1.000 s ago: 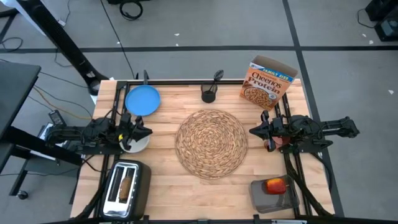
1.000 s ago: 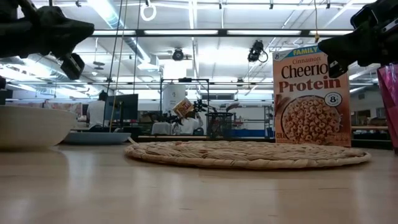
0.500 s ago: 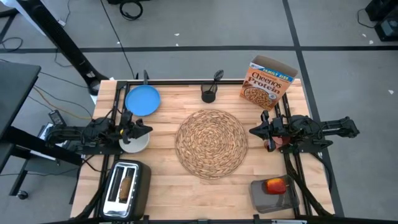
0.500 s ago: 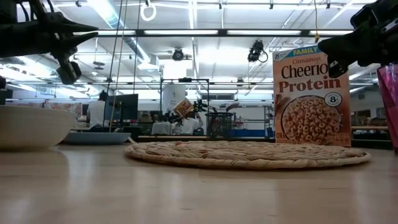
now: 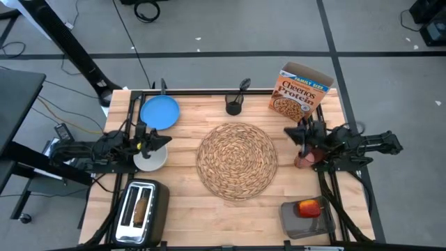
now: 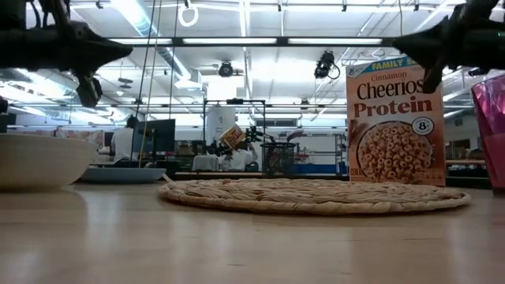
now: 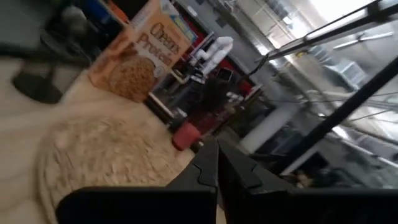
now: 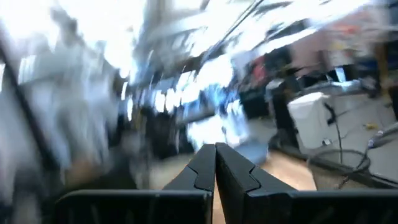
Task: Arrange a breakfast setting
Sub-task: Put the white bowl on the brown placemat
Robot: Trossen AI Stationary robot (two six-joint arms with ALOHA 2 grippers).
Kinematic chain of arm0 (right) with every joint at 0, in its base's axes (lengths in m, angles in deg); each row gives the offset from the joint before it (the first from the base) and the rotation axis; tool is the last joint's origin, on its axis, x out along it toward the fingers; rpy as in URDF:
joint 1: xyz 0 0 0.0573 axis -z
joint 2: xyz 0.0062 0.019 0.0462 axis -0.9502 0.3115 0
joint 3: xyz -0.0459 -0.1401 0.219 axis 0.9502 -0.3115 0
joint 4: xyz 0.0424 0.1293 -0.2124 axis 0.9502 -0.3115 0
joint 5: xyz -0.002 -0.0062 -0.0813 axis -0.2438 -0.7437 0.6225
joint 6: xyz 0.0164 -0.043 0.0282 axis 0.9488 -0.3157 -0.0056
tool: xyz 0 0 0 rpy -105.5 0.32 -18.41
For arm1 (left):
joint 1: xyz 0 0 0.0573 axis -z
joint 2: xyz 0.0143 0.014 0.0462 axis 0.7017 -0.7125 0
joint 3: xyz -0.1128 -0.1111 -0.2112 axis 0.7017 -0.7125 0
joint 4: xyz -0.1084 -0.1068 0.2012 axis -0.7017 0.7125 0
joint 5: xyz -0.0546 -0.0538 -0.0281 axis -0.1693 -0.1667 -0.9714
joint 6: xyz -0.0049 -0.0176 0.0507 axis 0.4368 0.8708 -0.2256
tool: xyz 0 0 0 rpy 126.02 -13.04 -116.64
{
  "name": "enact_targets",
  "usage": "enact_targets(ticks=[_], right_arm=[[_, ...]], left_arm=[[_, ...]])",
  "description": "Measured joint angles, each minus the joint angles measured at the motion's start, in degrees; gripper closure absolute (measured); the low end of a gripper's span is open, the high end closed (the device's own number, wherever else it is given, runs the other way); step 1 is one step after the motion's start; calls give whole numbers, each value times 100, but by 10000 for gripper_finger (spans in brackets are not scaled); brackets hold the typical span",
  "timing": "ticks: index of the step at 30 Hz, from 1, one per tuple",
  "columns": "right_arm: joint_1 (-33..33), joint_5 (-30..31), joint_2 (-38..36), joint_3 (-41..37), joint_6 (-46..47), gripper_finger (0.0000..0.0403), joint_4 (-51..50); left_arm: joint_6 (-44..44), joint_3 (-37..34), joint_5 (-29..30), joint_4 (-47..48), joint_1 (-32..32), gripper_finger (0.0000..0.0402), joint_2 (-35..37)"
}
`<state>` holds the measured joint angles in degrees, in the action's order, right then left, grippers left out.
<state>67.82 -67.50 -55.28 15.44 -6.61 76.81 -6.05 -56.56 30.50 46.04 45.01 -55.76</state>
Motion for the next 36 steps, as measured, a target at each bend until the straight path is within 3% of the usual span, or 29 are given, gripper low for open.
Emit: enact_targets(ticks=[4, 9, 16, 19, 25, 30, 36], right_arm=[[46, 928, 0, 2, 928, 384, 918], [112, 1869, 14, 4, 1014, 384, 930], [162, 1878, 158, 4, 1215, 384, 900], [161, 1739, 160, 2, 1236, 384, 985], [164, 1751, 157, 2, 1042, 384, 1663], [166, 2327, 160, 22, 452, 384, 1633], [106, 1807, 490, 120, 485, 380, 1310]], left_arm=[[-283, 514, 364, 771, -3, 395, -519], [-294, 755, 459, 1107, -3, 395, -1179], [-369, 1135, 526, 1214, -3, 397, -1860], [-187, 1536, 584, 1764, -3, 398, -2254], [471, 2864, 648, 3221, -3, 400, -3192], [1037, 4064, 524, 4317, 80, 400, -4024], [1630, 5334, 239, 5157, 662, 401, -5044]])
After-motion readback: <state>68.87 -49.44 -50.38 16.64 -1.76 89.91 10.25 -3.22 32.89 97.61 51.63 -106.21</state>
